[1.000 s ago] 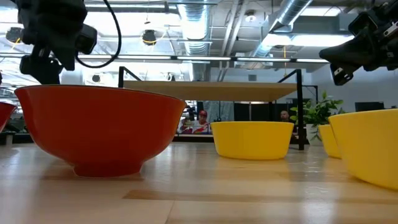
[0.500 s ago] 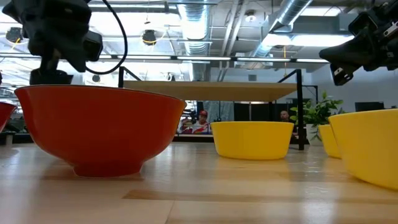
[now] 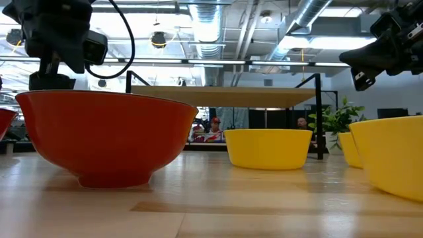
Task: Pick & Place Mini bowls
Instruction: Put the top red patterned bowl on the shelf
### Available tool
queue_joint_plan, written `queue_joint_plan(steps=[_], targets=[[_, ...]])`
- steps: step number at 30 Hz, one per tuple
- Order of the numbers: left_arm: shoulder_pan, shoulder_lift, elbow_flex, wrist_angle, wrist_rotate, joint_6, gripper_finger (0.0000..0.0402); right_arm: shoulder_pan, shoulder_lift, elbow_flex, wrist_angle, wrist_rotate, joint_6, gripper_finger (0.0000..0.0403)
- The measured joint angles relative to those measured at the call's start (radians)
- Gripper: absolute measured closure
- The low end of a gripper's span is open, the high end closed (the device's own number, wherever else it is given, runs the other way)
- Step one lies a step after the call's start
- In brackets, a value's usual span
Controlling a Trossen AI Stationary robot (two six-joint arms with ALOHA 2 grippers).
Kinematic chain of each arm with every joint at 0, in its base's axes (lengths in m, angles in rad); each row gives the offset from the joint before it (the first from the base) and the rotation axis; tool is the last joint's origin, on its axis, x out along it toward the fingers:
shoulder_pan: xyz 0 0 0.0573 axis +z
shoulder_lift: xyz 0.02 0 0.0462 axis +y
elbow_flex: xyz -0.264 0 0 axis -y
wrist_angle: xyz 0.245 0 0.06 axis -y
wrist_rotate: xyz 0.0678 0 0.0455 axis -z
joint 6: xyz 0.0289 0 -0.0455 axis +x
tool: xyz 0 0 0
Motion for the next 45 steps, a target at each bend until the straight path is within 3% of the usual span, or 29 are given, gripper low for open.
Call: queue_joint_plan(steps=[6,16,36,40,45], targets=[[0.0,0.0,0.0,-0.084,-0.017,-0.061,0.0046,0.0,0.0,0.0,0.0,0.0,0.0,0.0403],[0.0,0.008,0.0,-0.081,-0.109,-0.087,0.0046,0.0,0.0,0.0,0.0,0.0,0.0,0.0403],[0.0,0.259,0.001,0.005,-0.128,-0.087,0.0046,0.0,0.0,0.0,0.0,0.0,0.001,0.0403],[0.0,0.284,0.001,0.013,-0.128,-0.087,0.0065,0.0,0.0,0.0,0.001,0.0,0.001,0.0403],[0.0,0.326,0.001,0.016,-0.128,-0.087,0.0119,0.0,0.0,0.0,0.001,0.0,0.001,0.0403]])
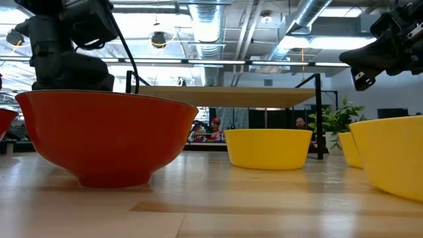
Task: Pick & Place Mini bowls
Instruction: Put the top red patterned bowl on the shelf
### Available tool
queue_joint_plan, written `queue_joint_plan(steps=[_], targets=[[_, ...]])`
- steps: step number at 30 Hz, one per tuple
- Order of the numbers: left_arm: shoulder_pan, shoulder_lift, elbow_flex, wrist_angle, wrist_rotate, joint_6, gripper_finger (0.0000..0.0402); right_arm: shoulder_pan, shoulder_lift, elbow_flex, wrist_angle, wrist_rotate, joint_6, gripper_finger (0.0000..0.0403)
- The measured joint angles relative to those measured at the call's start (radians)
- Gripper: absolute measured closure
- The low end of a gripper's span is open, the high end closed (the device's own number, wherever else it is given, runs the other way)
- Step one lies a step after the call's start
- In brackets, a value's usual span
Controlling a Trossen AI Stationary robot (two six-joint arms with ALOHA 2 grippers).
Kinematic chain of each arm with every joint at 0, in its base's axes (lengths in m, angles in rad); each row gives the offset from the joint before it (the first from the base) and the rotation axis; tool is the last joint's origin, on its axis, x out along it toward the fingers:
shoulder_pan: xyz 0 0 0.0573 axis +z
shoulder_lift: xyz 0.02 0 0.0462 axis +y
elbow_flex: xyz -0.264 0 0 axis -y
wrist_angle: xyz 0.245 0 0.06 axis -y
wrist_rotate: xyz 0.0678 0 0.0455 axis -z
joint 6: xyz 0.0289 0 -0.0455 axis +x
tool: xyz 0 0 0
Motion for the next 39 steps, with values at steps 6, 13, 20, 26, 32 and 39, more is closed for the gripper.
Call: queue_joint_plan(steps=[6,13,20,26,32,39], targets=[[0.0,0.012,0.0,0.008,0.0,0.0,0.0183,0.0,0.0,0.0,0.0,0.0,0.0,0.0403],[0.0,-0.01,0.0,0.017,0.0,0.0,0.0265,0.0,0.0,0.0,0.0,0.0,0.0,0.0403],[0.0,-0.022,0.0,0.019,-0.001,0.0,0.0359,0.0,0.0,0.0,0.001,0.0,0.001,0.0403],[0.0,-0.022,0.001,0.023,0.001,0.0,0.0386,0.0,0.0,0.0,0.003,0.0,0.001,0.0403],[0.0,-0.022,0.001,0.026,0.002,0.0,0.0391,0.0,0.0,0.0,0.008,0.0,0.001,0.0403],[0.0,-0.074,0.014,0.04,0.046,-0.003,0.0391,0.0,0.0,0.0,0.008,0.0,0.069,0.0403]])
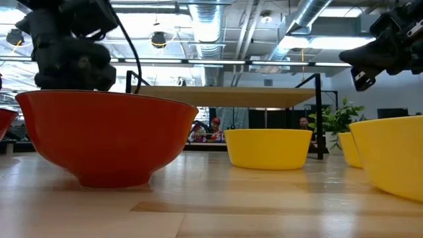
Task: Pick & Place Mini bowls
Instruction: Put the top red patterned bowl on the shelf
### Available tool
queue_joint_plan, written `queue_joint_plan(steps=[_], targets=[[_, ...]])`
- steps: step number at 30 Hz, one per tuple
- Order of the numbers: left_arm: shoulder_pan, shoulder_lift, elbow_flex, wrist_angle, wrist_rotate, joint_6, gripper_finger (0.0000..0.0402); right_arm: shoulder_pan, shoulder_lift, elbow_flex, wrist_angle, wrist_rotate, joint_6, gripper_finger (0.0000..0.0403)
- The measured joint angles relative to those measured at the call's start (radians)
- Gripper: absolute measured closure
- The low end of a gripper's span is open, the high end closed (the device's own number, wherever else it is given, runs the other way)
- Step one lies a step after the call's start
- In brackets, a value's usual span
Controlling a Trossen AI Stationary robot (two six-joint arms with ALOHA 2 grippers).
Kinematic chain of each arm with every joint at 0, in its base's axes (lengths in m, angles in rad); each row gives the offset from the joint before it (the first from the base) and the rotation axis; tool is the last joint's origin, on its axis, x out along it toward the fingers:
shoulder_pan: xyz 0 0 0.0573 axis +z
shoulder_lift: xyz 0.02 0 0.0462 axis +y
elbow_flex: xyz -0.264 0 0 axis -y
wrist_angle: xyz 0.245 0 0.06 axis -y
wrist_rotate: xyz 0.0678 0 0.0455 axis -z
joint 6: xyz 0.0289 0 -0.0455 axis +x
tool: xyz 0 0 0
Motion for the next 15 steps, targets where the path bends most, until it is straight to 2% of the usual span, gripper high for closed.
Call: queue_joint_plan(steps=[7,11,15], targets=[[0.0,-0.089,0.083,0.005,0.033,-0.019,0.0391,0.0,0.0,0.0,0.001,0.0,0.22,0.0403],[0.0,-0.12,0.149,0.003,0.011,-0.005,0.0391,0.0,0.0,0.0,0.001,0.0,0.236,0.0403],[0.0,-0.125,0.23,0.005,-0.058,0.01,0.0391,0.0,0.0,0.0,0.009,0.0,0.237,0.0403]])
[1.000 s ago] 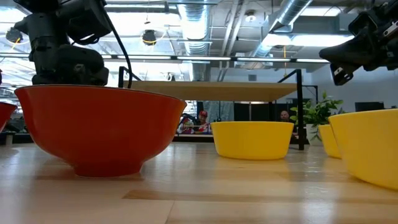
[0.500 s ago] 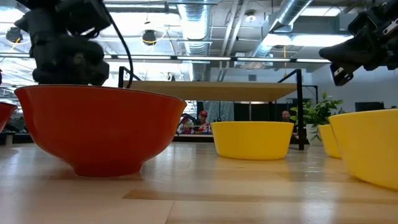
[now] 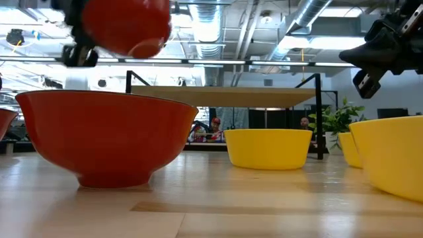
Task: Pick & Place Mini bowls
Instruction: Put the top red patterned bowl on the shelf
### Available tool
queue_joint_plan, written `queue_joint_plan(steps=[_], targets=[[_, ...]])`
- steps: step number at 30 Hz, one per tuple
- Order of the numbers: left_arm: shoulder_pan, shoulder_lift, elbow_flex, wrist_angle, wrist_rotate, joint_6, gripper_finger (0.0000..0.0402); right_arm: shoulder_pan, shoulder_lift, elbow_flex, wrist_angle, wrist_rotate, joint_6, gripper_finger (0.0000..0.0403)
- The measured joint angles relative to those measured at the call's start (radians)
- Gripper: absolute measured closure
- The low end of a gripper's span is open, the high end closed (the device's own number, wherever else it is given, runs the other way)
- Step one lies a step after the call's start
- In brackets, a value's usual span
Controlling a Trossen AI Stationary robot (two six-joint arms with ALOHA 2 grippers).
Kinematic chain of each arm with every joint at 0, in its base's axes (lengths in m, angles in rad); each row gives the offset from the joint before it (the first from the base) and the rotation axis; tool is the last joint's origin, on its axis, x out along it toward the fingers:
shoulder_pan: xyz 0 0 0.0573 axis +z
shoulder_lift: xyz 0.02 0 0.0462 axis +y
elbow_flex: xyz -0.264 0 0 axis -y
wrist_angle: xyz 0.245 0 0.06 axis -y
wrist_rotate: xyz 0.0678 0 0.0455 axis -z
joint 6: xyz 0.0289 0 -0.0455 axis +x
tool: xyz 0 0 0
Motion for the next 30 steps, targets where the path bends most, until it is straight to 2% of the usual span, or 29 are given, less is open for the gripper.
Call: queue_joint_plan(steps=[7,11,15,23,30], targets=[[0.012,0.046,0.15,0.0,-0.127,0.058,0.0391,0.0,0.0,0.0,0.113,0.0,0.011,0.0403],[0.053,0.1,0.212,-0.001,-0.141,0.058,0.0391,0.0,0.0,-0.001,0.211,0.007,0.065,0.0403],[0.095,0.173,0.288,-0.001,-0.141,0.102,0.0392,0.0,0.006,0.021,0.302,0.007,0.035,0.0403],[0.191,0.334,0.507,0.001,-0.14,0.277,0.0392,0.0,0.14,0.208,0.303,0.001,-0.123,0.0403],[0.242,0.419,0.611,-0.011,-0.097,0.312,0.0392,0.0,0.342,0.426,0.197,-0.028,-0.177,0.0403]])
